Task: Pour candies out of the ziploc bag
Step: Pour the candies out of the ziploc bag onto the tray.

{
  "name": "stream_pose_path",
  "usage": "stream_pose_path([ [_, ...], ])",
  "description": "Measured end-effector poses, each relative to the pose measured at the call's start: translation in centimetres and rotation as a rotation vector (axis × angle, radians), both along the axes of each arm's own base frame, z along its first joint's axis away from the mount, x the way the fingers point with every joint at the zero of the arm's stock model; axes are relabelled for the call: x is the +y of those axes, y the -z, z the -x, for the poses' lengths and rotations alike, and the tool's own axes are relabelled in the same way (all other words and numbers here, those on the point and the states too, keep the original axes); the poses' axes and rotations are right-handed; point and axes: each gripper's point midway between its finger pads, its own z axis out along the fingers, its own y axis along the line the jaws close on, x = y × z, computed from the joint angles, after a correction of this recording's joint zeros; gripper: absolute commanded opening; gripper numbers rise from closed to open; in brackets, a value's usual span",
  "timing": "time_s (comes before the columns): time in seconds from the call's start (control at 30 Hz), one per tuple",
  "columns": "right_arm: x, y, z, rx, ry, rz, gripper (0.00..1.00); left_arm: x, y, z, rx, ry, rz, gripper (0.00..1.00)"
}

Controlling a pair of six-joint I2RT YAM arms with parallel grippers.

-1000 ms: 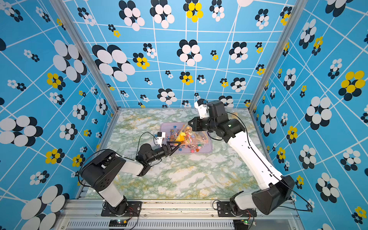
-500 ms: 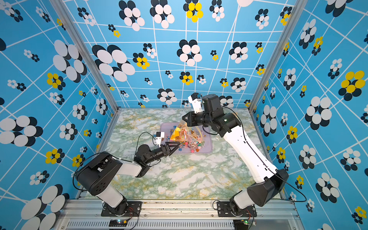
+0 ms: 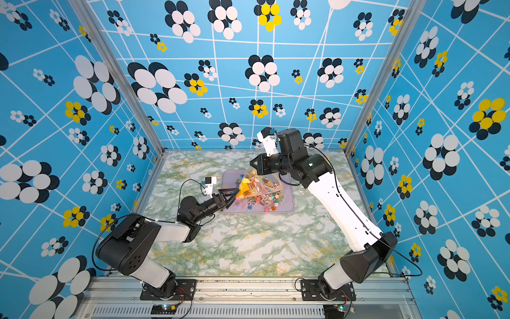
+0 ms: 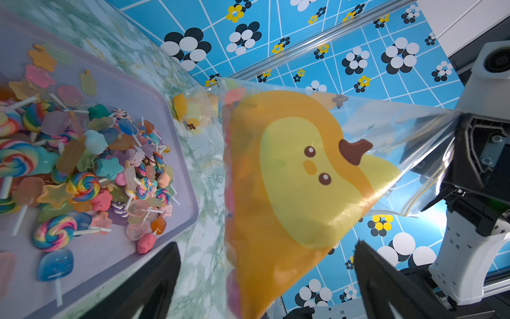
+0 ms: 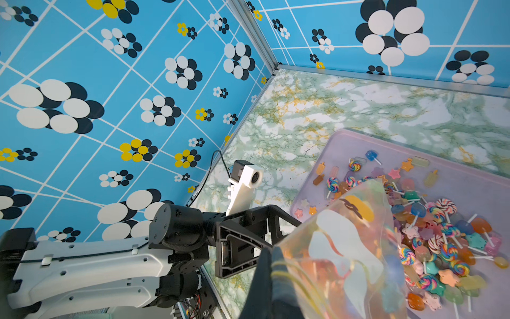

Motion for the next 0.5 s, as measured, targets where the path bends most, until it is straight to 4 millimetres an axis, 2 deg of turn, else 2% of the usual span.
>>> stream_pose_path([
  [0.13, 0.5, 0.0, 0.2, 0.001, -0.014, 0.002, 0.0, -0.4, -0.7, -0.2, -0.017, 0.012, 0.007, 1.0],
  [0.2, 0.7, 0.2, 0.3, 0.005, -0.019, 0.005, 0.0, -0.9, -1.2, -0.5, -0.03, 0.024, 0.012, 0.96],
  [0.27, 0.9, 0.4, 0.4, 0.01, -0.023, 0.008, 0.0, -1.4, -1.5, -0.7, -0.034, 0.037, 0.018, 0.9],
  [0.5, 1.1, 0.5, 0.3, 0.009, -0.028, 0.011, 0.0, -1.8, -0.7, -0.7, -0.008, 0.054, 0.012, 0.59],
])
